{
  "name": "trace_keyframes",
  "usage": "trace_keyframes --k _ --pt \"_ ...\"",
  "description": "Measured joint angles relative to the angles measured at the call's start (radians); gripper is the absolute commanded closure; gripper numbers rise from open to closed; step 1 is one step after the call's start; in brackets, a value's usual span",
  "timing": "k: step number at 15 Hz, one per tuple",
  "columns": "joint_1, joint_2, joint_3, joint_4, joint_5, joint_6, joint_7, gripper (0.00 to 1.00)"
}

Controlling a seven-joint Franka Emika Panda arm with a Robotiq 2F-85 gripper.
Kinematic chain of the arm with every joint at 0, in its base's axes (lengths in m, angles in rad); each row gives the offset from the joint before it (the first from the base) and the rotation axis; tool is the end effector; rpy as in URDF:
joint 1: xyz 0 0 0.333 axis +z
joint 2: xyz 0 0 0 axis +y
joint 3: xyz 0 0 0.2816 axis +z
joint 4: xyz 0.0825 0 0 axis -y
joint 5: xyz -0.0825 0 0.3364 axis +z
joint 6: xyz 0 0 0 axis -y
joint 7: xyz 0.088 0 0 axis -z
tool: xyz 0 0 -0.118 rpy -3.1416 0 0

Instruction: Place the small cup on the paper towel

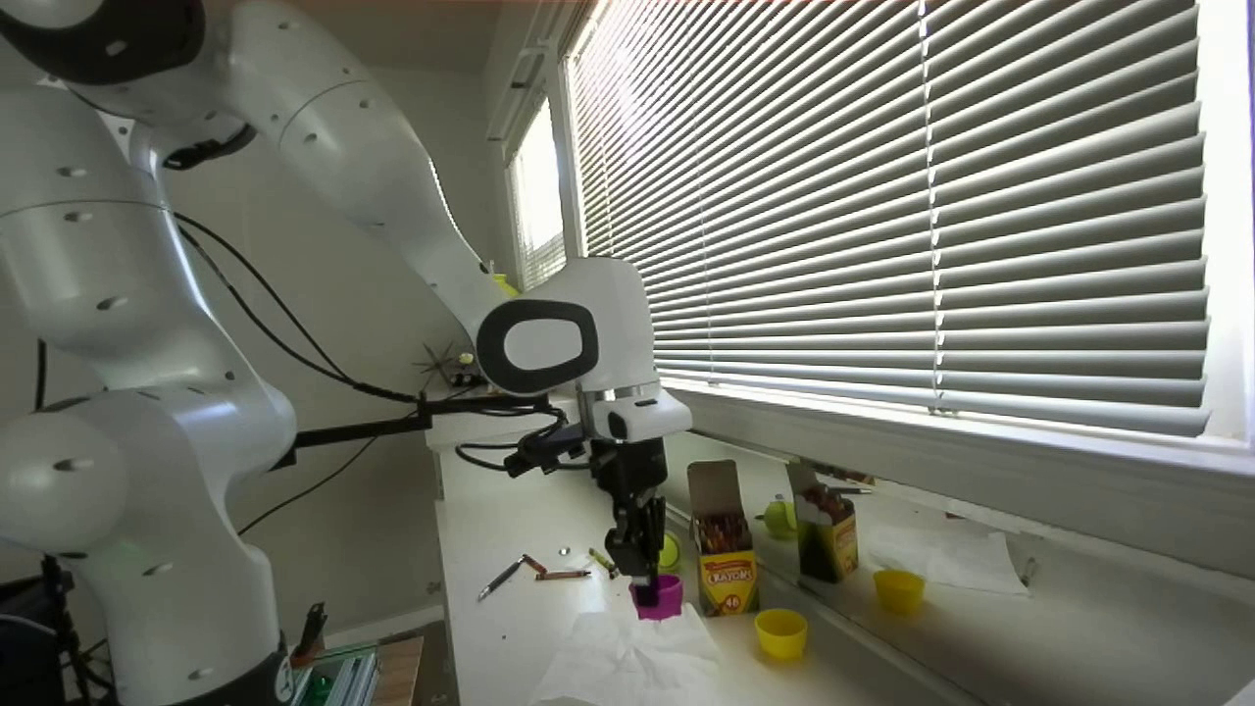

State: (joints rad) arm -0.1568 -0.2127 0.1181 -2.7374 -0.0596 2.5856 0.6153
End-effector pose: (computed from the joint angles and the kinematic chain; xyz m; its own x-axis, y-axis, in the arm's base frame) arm 0.3777 -0.0160 0.2860 0.8195 -0.5674 0.0809 -0.5702 -0.8214 0.0153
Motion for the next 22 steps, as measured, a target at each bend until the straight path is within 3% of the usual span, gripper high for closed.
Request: trace_keyframes --k 10,19,20,22 --pt "-0.011 0.169 -0.126 0.098 0.002 0.085 0.000 0.99" --pt "0.033 0.347 -0.162 0.156 0.091 0.222 -0.004 0.99" --pt "0.039 0.361 -0.163 0.163 0.100 0.228 -0.007 0.69" --pt "0.051 0.382 -0.165 0.175 0.114 0.231 -0.017 0.62"
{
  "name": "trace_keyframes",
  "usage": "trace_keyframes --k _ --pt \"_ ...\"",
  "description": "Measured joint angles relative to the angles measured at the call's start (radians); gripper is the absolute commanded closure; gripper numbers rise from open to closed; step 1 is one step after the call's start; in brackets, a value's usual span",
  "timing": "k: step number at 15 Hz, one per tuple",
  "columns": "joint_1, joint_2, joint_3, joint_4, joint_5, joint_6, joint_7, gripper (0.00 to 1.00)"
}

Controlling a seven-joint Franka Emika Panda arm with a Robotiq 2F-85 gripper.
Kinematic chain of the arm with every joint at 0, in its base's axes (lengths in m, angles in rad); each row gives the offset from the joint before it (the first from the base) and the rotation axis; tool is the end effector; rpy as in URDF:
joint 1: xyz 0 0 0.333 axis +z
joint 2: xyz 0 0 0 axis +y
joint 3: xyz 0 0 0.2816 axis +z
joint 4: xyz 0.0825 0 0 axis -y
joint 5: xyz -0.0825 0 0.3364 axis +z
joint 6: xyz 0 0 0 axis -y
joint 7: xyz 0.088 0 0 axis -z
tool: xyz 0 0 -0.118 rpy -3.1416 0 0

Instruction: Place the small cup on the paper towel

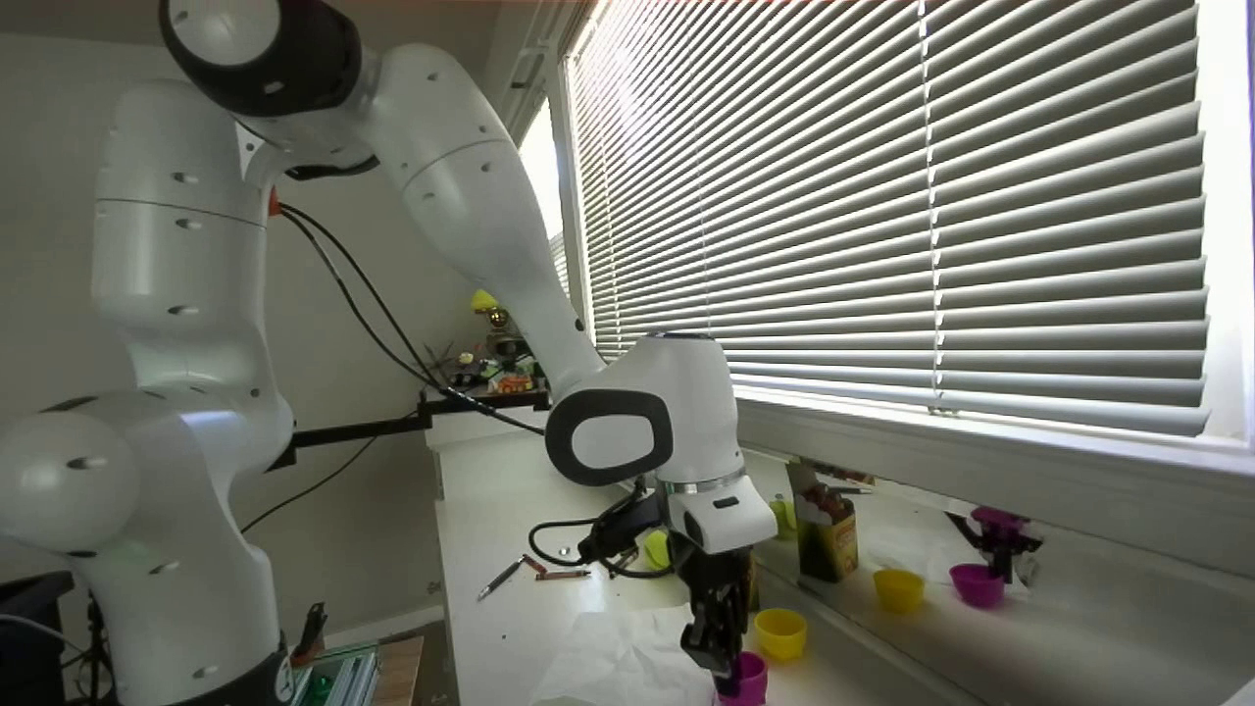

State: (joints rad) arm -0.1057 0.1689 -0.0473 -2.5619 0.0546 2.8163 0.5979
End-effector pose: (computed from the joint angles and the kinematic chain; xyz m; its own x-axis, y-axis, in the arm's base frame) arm 0.4308 -0.0696 0.2113 0.6934 -0.7179 0.0628 -0.7154 -0.6962 -0.0595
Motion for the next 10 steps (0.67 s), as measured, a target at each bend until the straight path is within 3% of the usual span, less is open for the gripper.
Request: trace_keyframes --k 6,9,10 --pt "0.070 -0.064 -0.007 -0.009 -0.009 -0.031 -0.062 0.21" --pt "0.108 -0.220 0.021 -0.040 -0.017 -0.223 -0.111 0.01" --pt "0.116 -0.274 0.037 -0.046 -0.019 -0.306 -0.129 0.00"
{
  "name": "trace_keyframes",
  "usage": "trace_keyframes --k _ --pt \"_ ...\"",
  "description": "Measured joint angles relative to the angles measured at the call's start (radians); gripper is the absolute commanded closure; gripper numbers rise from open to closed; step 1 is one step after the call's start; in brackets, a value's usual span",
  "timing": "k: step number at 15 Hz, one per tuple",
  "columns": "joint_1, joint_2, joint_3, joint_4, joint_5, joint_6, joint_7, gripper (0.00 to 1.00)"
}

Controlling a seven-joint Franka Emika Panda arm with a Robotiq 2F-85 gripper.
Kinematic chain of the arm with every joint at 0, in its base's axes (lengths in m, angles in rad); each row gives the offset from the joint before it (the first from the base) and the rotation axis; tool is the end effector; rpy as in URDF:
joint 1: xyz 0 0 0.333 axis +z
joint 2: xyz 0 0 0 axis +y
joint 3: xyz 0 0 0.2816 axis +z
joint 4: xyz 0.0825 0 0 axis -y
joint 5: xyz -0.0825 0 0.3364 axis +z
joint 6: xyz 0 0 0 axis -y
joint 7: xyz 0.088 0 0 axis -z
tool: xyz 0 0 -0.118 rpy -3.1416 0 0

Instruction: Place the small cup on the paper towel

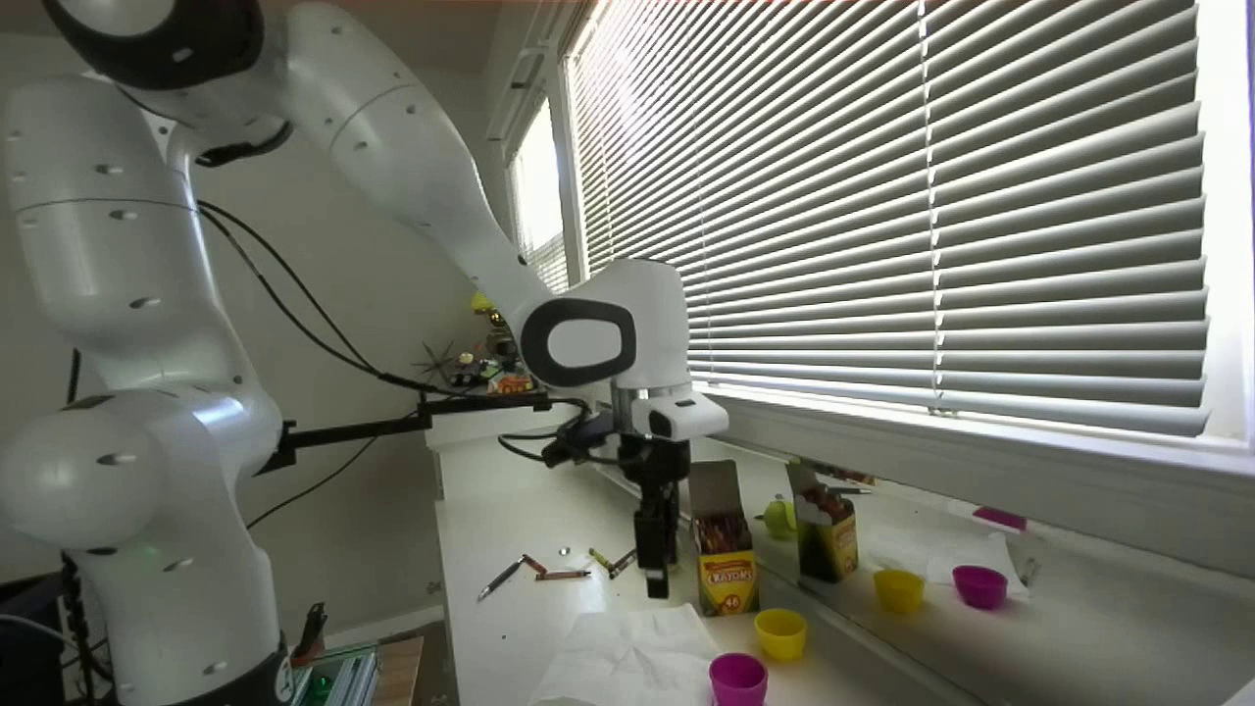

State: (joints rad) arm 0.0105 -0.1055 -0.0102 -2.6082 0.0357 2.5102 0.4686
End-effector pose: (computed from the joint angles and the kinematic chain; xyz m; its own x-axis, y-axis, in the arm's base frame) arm 0.4081 0.0001 0.2835 0.8790 -0.4767 -0.0037 -0.4767 -0.8788 -0.0232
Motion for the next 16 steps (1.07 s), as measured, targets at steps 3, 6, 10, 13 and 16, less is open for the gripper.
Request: trace_keyframes --k 3,6,10,13,16 --pt "0.037 -0.160 0.056 -0.003 0.004 -0.248 -0.066 0.00" --pt "0.082 -0.298 0.114 0.027 0.002 -0.465 -0.125 0.00" --pt "0.076 -0.318 0.127 0.023 0.003 -0.478 -0.123 0.00" --pt "0.071 -0.300 0.126 0.022 0.003 -0.475 -0.123 0.00" --pt "0.071 -0.298 0.126 0.022 0.003 -0.475 -0.123 0.00"
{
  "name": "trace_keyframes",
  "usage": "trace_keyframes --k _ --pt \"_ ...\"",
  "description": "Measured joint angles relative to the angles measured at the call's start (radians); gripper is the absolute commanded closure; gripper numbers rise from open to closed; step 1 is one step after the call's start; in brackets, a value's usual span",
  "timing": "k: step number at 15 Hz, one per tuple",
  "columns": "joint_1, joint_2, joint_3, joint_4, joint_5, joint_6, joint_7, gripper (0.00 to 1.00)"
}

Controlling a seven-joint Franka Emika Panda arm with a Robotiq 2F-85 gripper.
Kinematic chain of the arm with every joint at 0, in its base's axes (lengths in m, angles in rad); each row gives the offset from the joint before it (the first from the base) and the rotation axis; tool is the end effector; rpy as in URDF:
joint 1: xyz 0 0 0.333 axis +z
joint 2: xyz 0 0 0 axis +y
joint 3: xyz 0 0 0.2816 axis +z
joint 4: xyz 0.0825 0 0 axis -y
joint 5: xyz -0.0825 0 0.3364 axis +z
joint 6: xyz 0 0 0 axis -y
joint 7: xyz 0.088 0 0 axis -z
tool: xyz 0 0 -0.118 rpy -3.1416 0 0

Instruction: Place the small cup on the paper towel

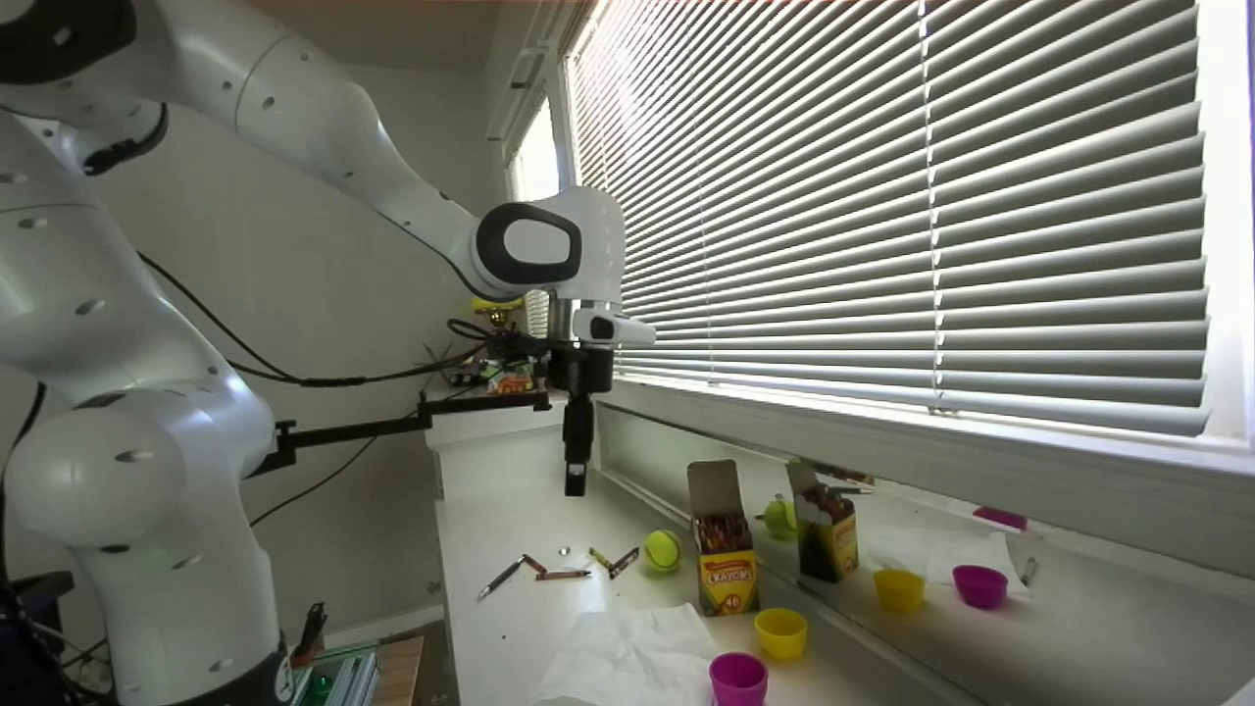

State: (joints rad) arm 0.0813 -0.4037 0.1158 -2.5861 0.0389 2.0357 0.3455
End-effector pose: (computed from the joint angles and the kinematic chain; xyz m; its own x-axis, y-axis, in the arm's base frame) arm 0.3509 0.0709 0.3682 0.9739 -0.1826 -0.1346 -0.1755 -0.9825 0.0629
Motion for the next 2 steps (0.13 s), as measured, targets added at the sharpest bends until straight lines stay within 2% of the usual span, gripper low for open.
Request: trace_keyframes --k 2 --pt "0.000 0.000 0.000 0.000 0.000 0.000 0.000 0.00"
